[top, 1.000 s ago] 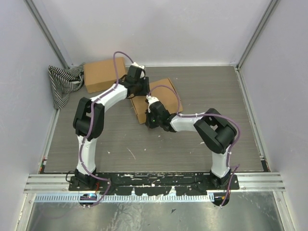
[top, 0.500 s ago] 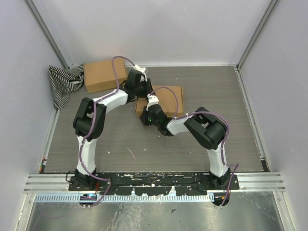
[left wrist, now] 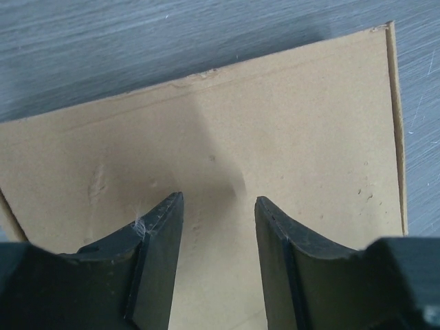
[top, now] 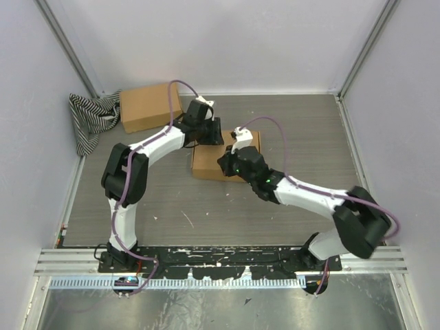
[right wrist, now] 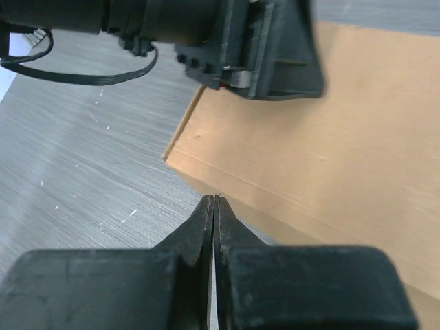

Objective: Fold the paper box

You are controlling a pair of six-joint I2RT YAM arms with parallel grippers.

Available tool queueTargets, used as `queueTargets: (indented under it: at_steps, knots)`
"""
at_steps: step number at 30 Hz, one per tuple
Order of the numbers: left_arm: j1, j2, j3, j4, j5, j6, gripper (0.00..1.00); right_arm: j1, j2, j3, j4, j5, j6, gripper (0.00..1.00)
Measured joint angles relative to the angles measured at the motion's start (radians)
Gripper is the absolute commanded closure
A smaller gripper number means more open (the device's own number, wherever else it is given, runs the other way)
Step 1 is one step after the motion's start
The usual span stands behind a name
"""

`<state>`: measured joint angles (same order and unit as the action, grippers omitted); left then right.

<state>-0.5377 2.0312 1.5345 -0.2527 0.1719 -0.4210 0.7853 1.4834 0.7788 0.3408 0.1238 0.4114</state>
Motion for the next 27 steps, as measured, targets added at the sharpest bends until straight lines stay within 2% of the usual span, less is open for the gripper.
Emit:
queueTargets:
  at_steps: [4, 11, 17, 23, 27]
  knots:
    - [-0.003, -0.002, 0.055, -0.098, -0.005, -0.011, 0.46, 0.0, -0.147, 0.0, -0.187, 0.12, -0.008, 0.99]
    - [-0.039, 0.007, 0.161, -0.105, 0.013, -0.034, 0.46, 0.0, -0.14, -0.142, -0.386, 0.264, 0.083, 0.99]
    - [-0.107, 0.104, 0.234, -0.076, 0.037, -0.031, 0.46, -0.001, -0.138, -0.257, -0.395, 0.34, 0.168, 0.99]
    - [-0.115, 0.176, 0.256, -0.058, 0.06, -0.032, 0.49, -0.001, -0.079, -0.256, -0.347, 0.41, 0.216, 0.99]
    - [-0.11, 0.195, 0.263, -0.043, 0.073, -0.032, 0.54, -0.002, -0.021, -0.226, -0.312, 0.459, 0.239, 0.99]
